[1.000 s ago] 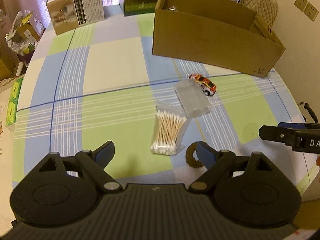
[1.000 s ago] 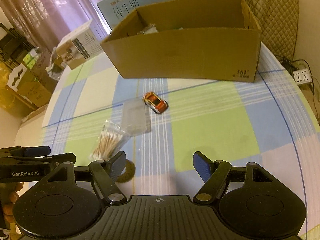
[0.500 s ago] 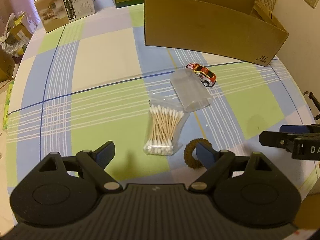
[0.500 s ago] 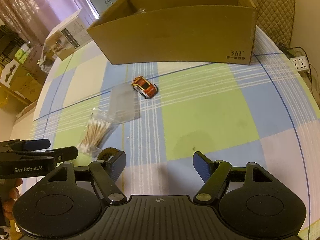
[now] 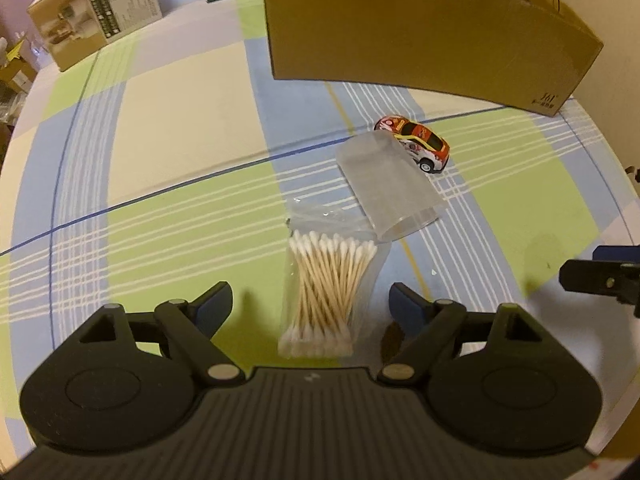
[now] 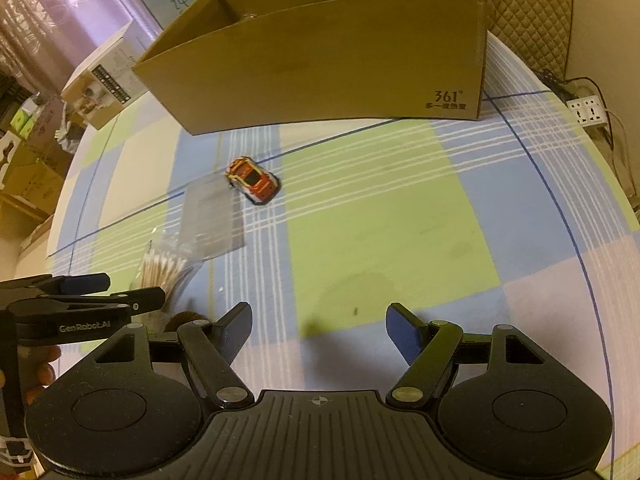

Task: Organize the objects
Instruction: 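Move both tools back to the table toward the cotton swabs and hair tie, then grasp the cotton swab bag with the left tool while the right tool grasps the clear cup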

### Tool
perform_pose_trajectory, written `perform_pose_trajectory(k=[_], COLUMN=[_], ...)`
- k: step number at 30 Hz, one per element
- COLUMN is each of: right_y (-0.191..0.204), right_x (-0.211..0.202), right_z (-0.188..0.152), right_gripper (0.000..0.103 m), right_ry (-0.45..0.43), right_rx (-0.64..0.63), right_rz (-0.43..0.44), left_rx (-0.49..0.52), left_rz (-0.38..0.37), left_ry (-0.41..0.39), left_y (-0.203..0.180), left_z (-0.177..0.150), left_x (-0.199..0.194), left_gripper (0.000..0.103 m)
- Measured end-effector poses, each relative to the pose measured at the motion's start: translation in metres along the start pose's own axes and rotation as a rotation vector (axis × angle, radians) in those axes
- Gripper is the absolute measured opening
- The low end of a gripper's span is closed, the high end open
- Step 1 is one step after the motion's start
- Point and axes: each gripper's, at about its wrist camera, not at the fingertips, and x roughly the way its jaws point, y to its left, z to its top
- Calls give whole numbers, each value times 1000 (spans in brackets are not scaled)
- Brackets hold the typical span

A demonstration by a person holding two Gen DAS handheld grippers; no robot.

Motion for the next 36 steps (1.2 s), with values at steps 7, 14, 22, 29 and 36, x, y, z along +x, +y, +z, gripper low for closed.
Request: perform_pose_trajectory(k=[7, 14, 22, 29, 36], right_y=[-5, -3, 23, 73, 106], right_x=[9, 20, 33, 56, 89], right_z=[9, 18, 31, 43, 49], right_gripper=[71, 71, 71, 71, 71], right_ry=[10, 14, -5, -12, 1], right_rx=[14, -6, -107, -226, -331], right_rz=[-9, -3, 64, 147, 102], left_rx=[20, 16, -98, -191, -224], left_rz=[-3, -4, 42, 95, 103], left_ry=[35, 14, 5, 13, 12], left_y=[-3, 9, 51, 80, 91], left_z=[5, 4, 0, -1, -4], left_x=[18, 17, 12, 10, 7], left_gripper=[64, 33, 29, 29, 30])
